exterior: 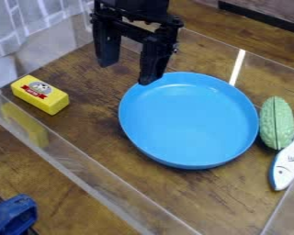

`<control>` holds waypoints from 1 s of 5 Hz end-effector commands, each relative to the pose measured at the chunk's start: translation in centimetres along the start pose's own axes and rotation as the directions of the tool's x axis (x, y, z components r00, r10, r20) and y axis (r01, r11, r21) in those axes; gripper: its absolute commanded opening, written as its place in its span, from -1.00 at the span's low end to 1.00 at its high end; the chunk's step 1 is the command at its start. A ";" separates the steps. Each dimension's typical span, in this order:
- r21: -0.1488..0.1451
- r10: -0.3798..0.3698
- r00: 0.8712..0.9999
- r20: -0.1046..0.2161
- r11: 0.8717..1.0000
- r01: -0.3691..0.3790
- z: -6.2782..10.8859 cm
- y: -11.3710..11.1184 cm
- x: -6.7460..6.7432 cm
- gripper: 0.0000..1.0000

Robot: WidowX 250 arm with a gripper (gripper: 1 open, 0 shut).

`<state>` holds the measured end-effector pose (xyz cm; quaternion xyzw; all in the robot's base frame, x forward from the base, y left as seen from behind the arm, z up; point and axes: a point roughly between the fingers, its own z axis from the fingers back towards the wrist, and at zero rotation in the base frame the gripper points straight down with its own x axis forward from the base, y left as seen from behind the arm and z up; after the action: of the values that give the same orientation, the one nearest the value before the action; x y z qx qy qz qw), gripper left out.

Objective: Put the yellow brick in the blue tray

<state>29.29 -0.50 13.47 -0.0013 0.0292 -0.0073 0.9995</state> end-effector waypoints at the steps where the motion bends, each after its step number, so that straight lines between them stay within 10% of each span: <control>1: -0.002 -0.008 1.000 -0.013 1.000 0.008 -0.5 0.1 0.0 1.00; 5: -0.010 -0.039 0.998 -0.053 0.999 0.039 -2.0 1.0 -0.4 1.00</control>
<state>28.52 -0.40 10.74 -0.0053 0.0719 -0.0419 0.9965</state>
